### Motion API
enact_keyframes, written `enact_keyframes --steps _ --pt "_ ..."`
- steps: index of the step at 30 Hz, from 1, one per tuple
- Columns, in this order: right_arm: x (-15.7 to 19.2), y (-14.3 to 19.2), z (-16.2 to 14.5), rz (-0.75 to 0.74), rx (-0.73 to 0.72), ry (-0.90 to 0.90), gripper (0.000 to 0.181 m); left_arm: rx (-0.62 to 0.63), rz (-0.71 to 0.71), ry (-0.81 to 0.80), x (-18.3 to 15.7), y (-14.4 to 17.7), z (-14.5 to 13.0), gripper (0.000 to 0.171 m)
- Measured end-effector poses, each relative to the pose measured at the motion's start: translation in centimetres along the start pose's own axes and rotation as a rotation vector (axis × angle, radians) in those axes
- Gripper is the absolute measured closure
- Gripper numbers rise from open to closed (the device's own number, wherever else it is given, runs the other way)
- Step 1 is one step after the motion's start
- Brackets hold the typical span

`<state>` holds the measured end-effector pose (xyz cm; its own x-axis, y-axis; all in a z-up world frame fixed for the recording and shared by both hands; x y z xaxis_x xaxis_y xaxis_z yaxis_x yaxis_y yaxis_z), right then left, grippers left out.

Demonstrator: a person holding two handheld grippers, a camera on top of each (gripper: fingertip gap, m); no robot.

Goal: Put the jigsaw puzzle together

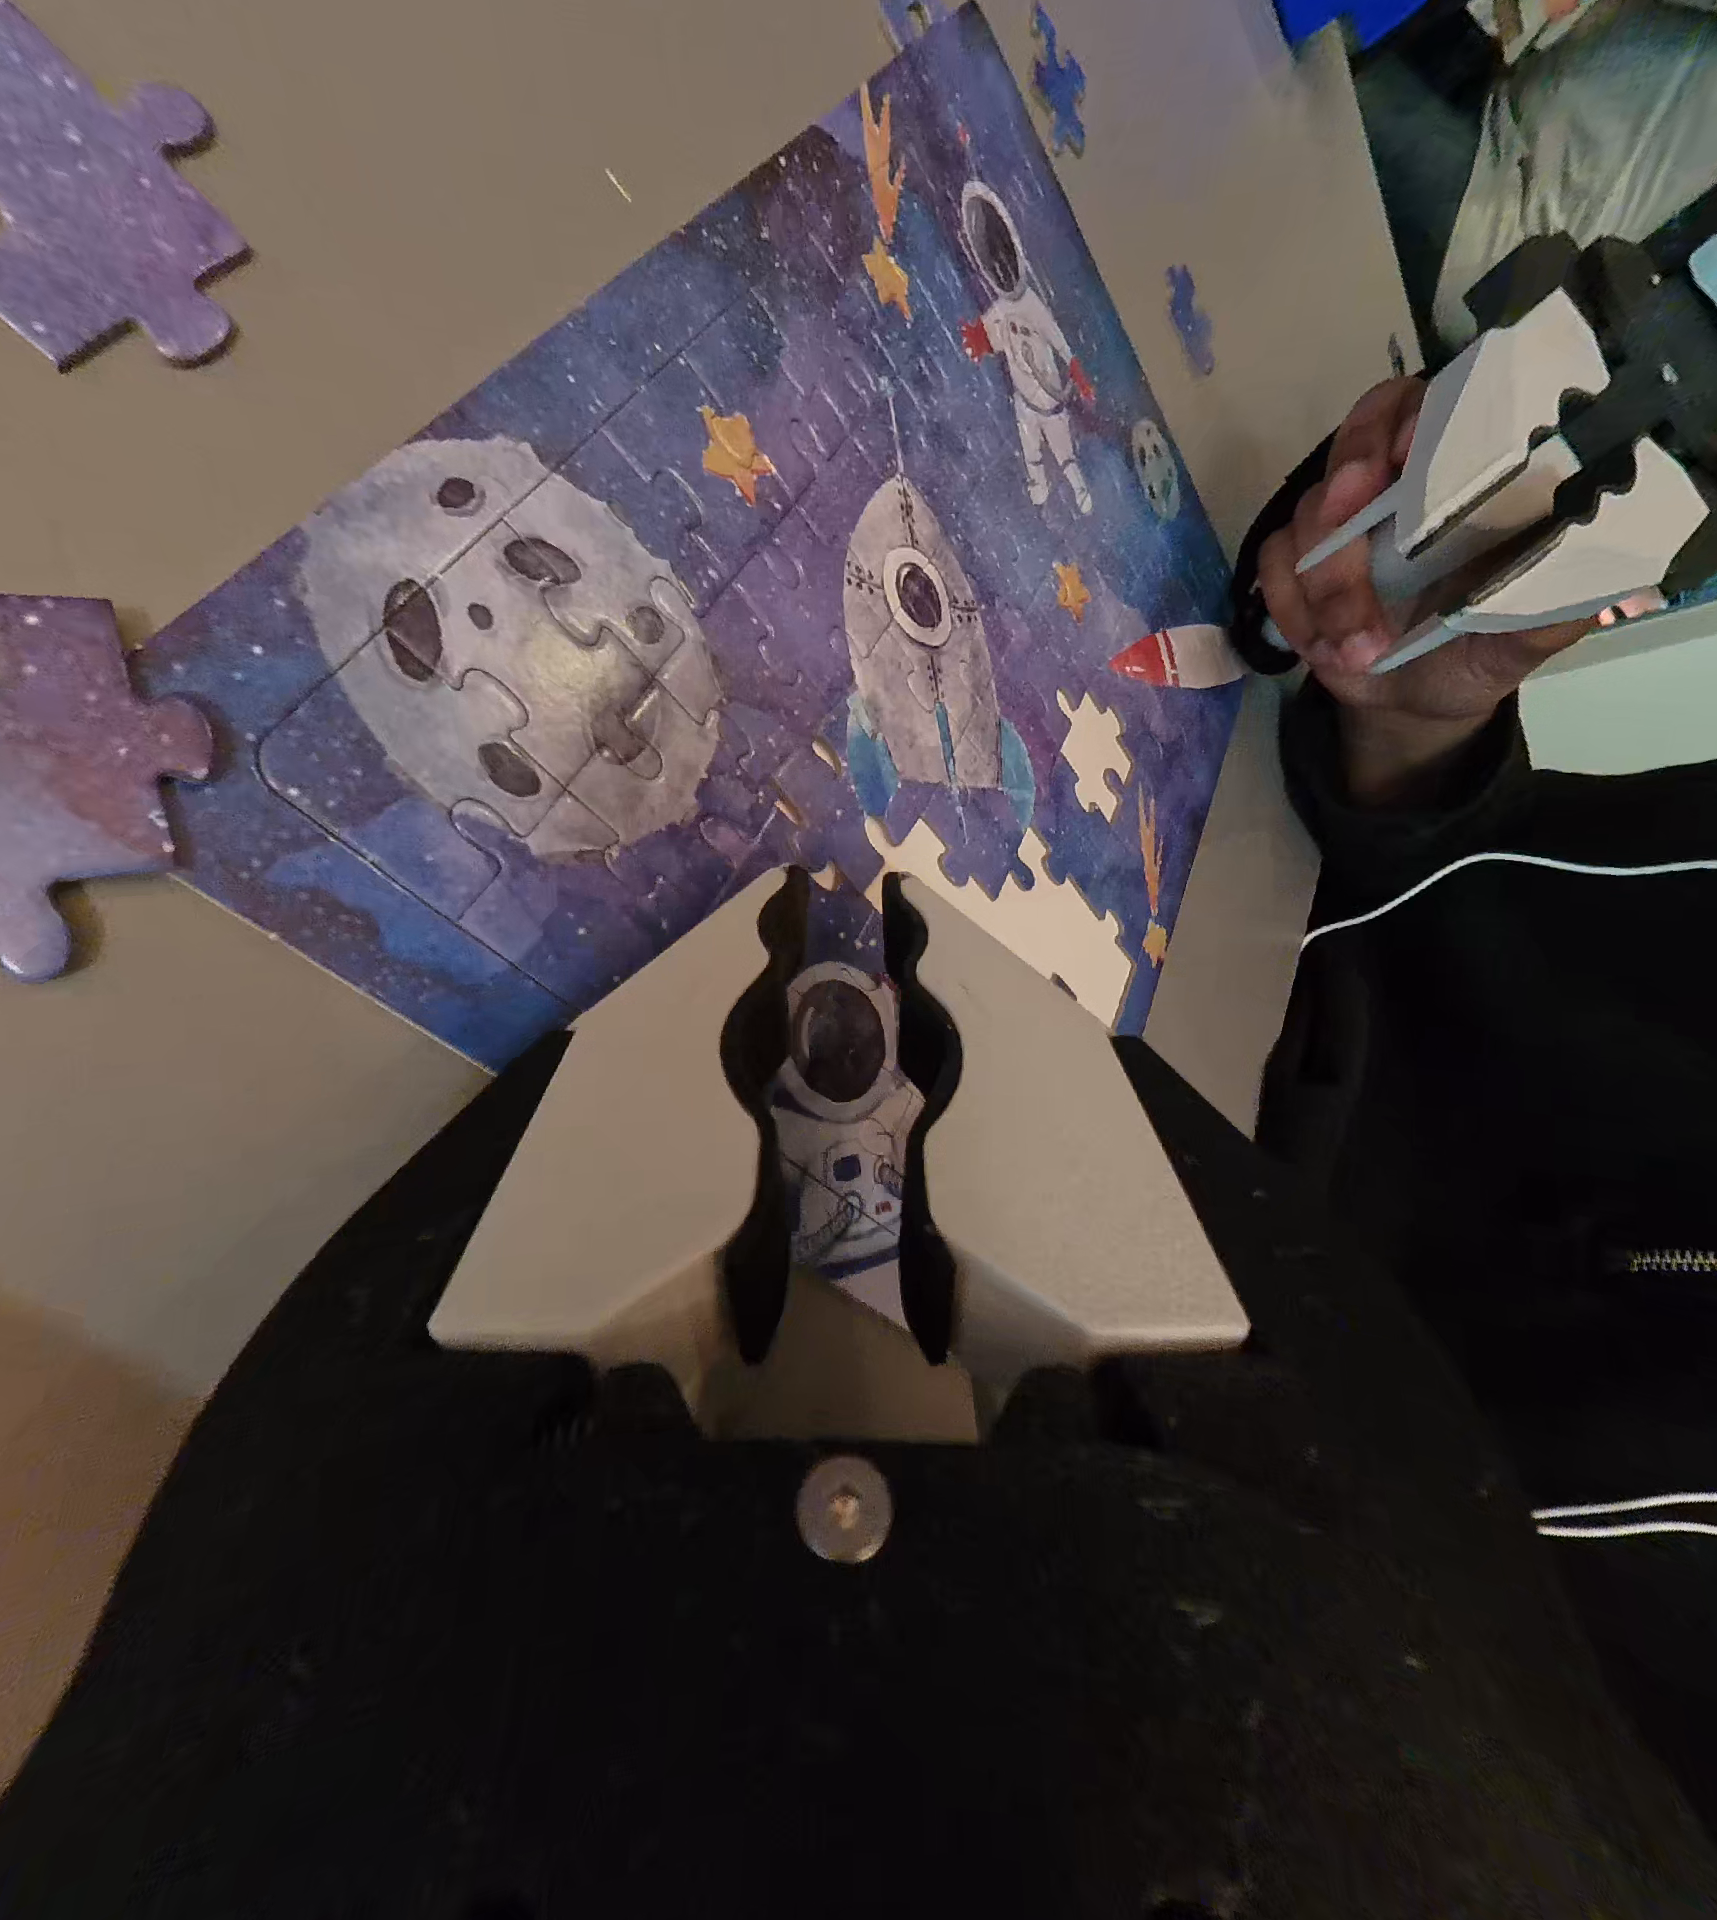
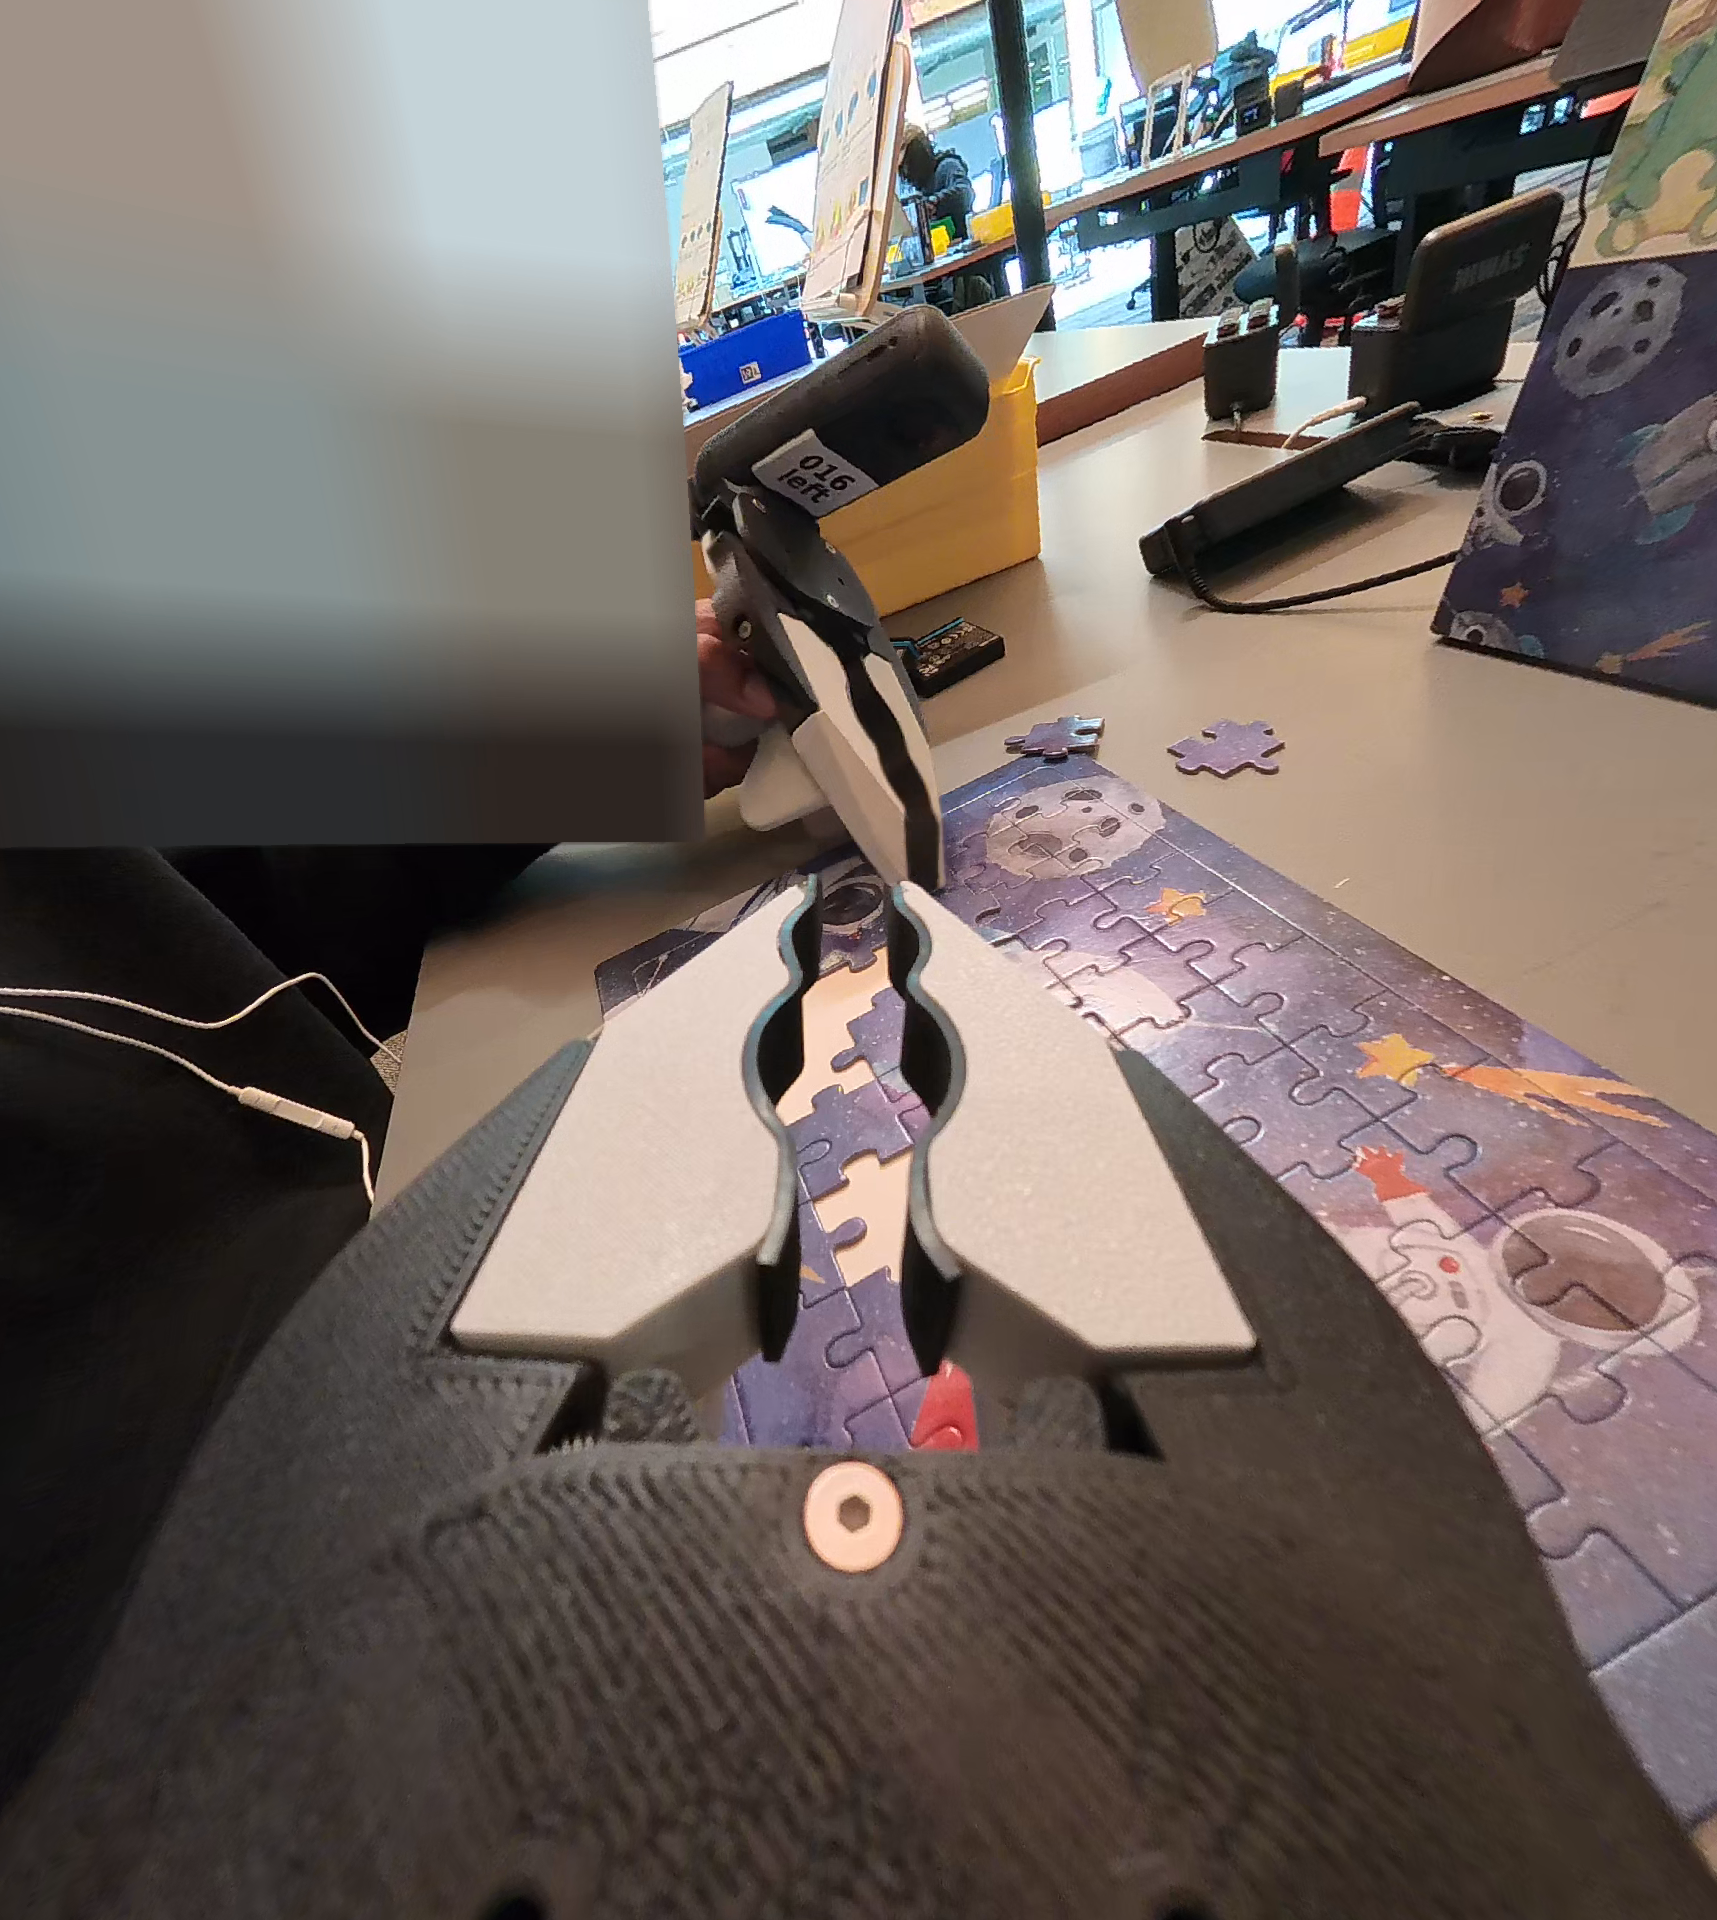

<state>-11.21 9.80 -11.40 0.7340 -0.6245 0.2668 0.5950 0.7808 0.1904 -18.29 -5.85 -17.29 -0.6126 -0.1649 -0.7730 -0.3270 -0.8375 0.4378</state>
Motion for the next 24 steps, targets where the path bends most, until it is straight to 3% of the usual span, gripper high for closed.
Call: enact_keyframes --steps 6,10,12,16,21,24 --pt "0.0 0.0 0.0 0.0 0.001 -0.001 0.171 -0.014 0.038 -0.066 -0.2 0.0 0.4 0.154" --pt "-0.1 0.1 0.0 0.001 0.003 -0.001 0.171 -0.066 0.117 -0.203 -0.6 -0.4 1.6 0.129" --pt "-0.1 0.2 0.2 0.001 0.004 0.0 0.171 -0.047 0.177 -0.295 -0.8 -0.9 1.7 0.12" --pt "-0.1 0.6 0.5 0.0 0.002 0.004 0.171 0.039 0.304 -0.439 -0.9 -1.5 1.4 0.12" --pt "-0.4 1.1 0.4 -0.002 0.002 0.003 0.171 0.061 0.21 -0.449 -1.5 -2.1 0.9 0.118" --pt "-0.6 1.4 0.4 -0.002 0.004 0.001 0.171 0.061 0.222 -0.506 -1.6 -2.3 1.0 0.116"
Point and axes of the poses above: each gripper's, where its closed fingertips meet, y back along the fingers, z out of its top, x = y × z across the jaws, the point moved 5 cm from there along y, back along the fingers, and after that the axes turned 11 degrees about -z, right-handed, at the moved point
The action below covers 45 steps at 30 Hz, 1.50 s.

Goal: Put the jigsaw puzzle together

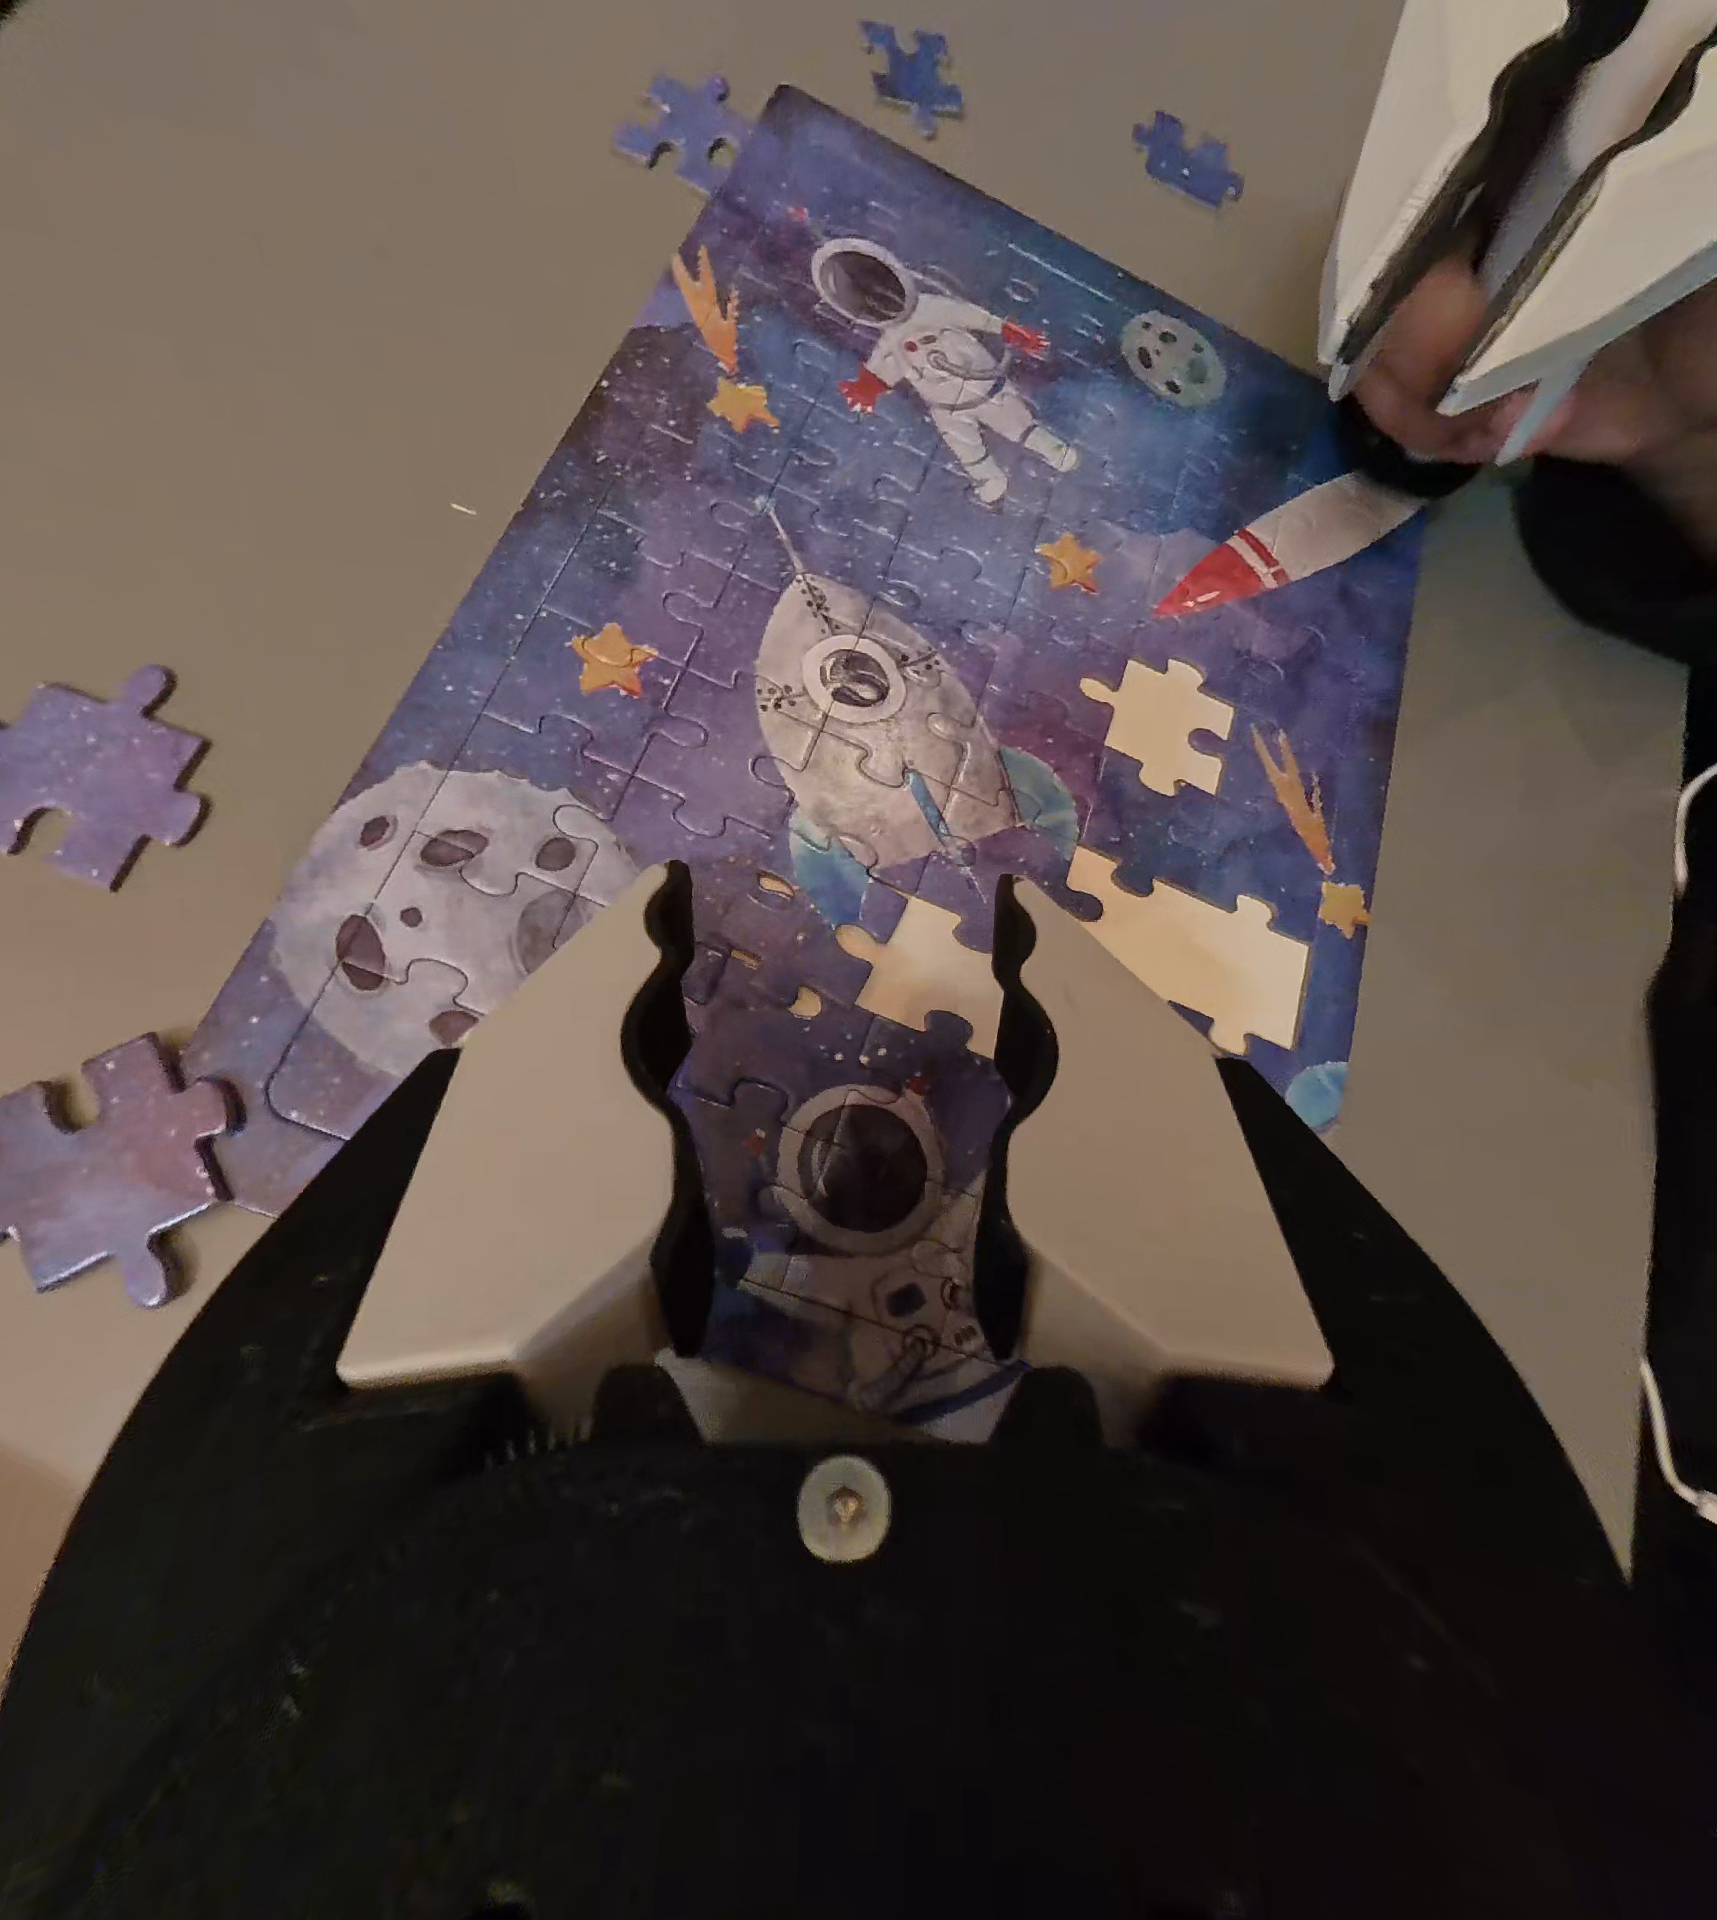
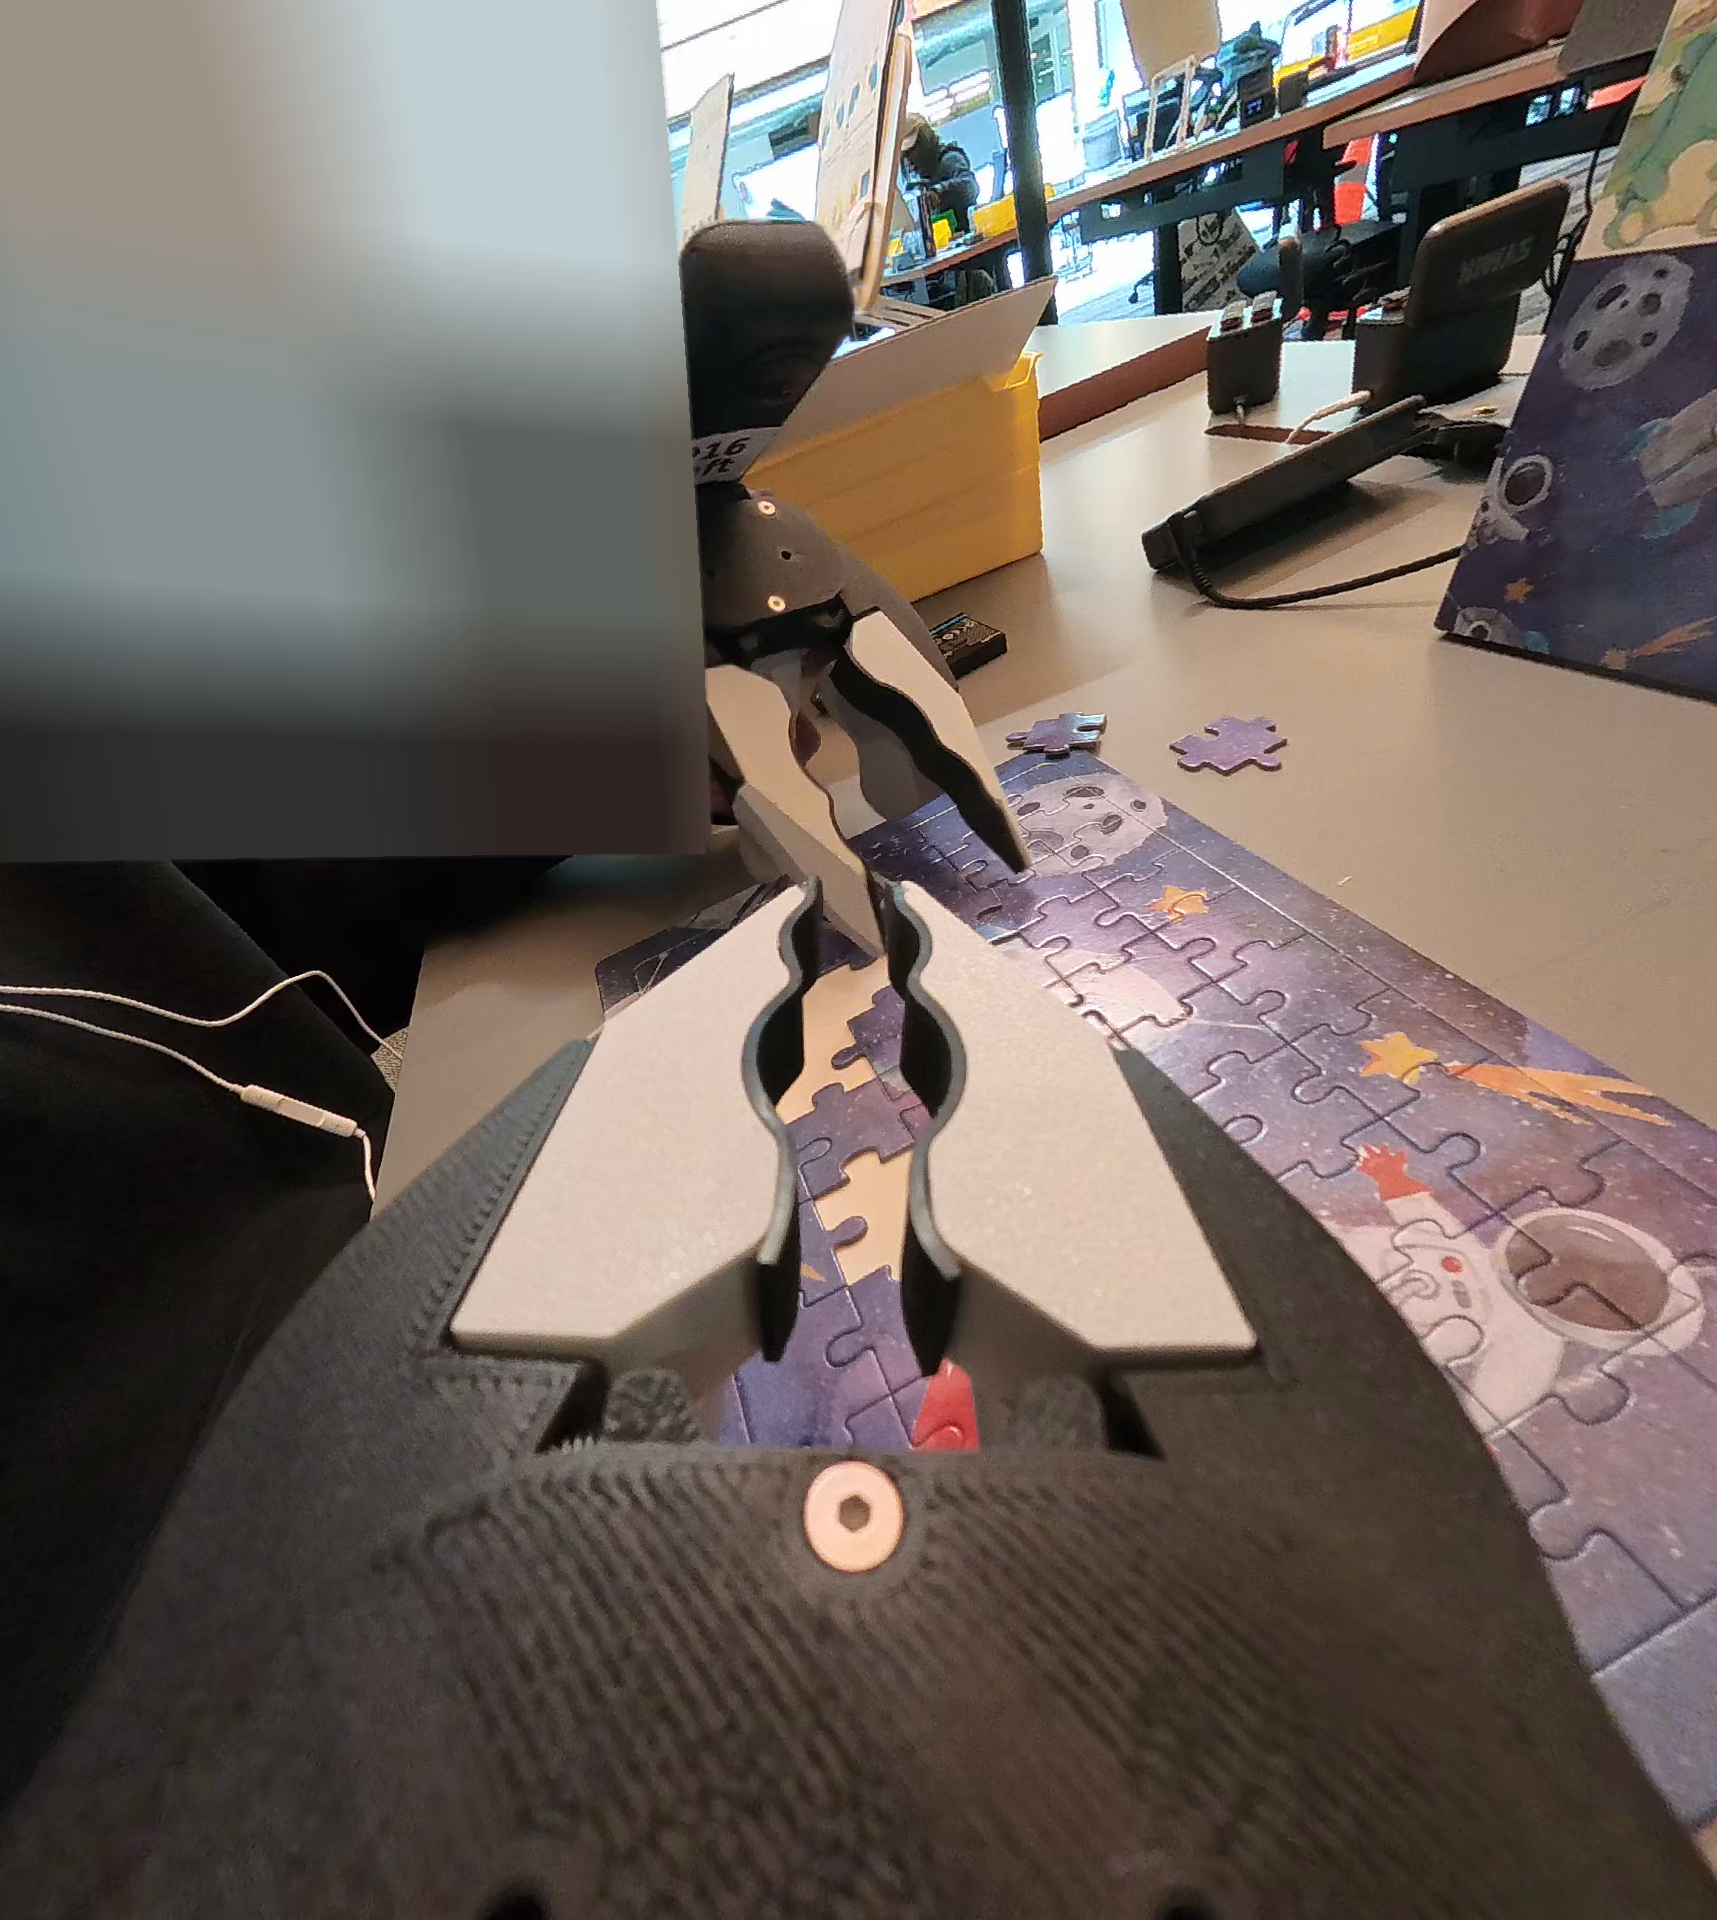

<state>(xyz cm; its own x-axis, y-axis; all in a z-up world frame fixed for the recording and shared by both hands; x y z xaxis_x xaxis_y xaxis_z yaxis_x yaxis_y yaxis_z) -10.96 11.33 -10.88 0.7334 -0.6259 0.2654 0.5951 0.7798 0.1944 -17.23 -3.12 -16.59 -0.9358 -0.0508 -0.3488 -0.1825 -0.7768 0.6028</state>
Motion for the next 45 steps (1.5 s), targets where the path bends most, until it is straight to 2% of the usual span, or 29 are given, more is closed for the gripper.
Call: enact_keyframes --steps 6,16,24,28,31,33,38,41,45 --pt "-0.2 0.5 -0.1 -0.002 0.002 -0.003 0.171 0.016 0.005 0.023 0.0 -0.4 -0.3 0.117" --pt "-0.7 1.1 0.1 -0.003 -0.017 -0.035 0.171 0.014 0.003 0.048 -0.3 0.2 -1.1 0.133" --pt "-0.5 0.5 0.4 -0.01 -0.01 -0.013 0.171 -0.026 0.032 0.02 0.0 0.5 -1.2 0.129" --pt "0.6 -1.1 1.4 -0.005 0.097 0.132 0.171 0.006 0.12 -0.045 0.6 0.5 -1.4 0.134" --pt "0.4 -2.5 3.2 -0.059 0.106 0.332 0.18 0.002 0.116 -0.042 0.6 0.6 -1.5 0.134" --pt "0.5 -3.8 3.5 -0.025 0.16 0.381 0.179 -0.002 0.115 -0.041 0.6 0.7 -1.5 0.134" --pt "0.4 -6.9 0.2 0.106 0.315 0.358 0.181 -0.033 0.078 -0.065 0.1 1.0 -1.4 0.133" --pt "-0.2 -7.2 -1.9 0.081 0.376 0.39 0.181 -0.018 0.051 -0.048 -0.1 0.8 -1.6 0.13" --pt "-0.8 -8.2 -3.4 0.044 0.43 0.436 0.17 -0.007 0.051 -0.033 0.1 0.7 -1.7 0.131"
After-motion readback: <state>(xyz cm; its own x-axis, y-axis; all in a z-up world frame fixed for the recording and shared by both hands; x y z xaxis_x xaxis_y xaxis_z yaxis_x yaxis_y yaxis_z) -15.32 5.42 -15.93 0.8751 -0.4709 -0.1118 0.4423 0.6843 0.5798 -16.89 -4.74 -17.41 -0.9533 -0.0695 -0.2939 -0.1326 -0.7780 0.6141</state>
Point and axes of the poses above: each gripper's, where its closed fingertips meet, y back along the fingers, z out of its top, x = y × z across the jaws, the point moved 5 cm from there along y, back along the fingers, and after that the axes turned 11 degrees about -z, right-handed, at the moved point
